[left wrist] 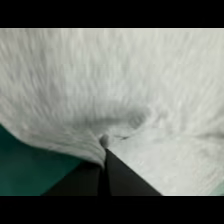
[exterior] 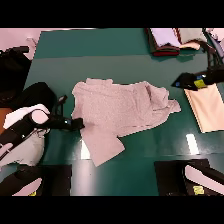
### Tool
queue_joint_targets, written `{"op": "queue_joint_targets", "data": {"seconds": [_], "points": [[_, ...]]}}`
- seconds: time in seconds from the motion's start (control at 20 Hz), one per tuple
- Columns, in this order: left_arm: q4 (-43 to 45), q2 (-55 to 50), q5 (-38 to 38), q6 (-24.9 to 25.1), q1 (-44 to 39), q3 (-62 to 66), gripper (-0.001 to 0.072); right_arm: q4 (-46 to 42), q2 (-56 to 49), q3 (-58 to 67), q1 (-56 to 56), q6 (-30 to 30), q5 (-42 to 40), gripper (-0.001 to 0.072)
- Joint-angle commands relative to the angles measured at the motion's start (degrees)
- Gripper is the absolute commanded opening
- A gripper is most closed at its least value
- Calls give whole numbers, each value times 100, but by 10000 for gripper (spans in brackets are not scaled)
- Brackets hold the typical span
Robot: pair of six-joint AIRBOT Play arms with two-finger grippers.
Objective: Fold the shirts.
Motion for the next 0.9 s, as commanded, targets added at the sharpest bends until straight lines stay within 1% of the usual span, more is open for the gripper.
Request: {"op": "queue_joint_targets", "data": {"seconds": [0.0,0.15,0.3,0.45,0.6,0.65,0.8,0.85], "points": [[667,-2,-409,15,531,774,21,-81,127,-815,-1016,-151,280,449],[789,-2,-452,17,752,1266,21,-4,-118,-1766,-2044,-365,195,452],[761,-15,-413,13,750,1320,21,496,-608,-2332,-2472,-745,70,452],[761,-15,-420,11,750,1314,20,723,-1040,-2581,-2238,-887,-284,450],[758,-15,-433,9,750,1314,20,796,-1215,-2575,-1655,-887,-776,449],[758,-15,-457,9,750,1314,21,890,-1182,-2573,-1473,-887,-984,408],[758,-15,-498,9,750,1314,21,914,-1005,-2573,-1084,-894,-1349,159],[761,-13,-507,11,750,1316,21,916,-933,-2573,-1008,-898,-1335,39]]}}
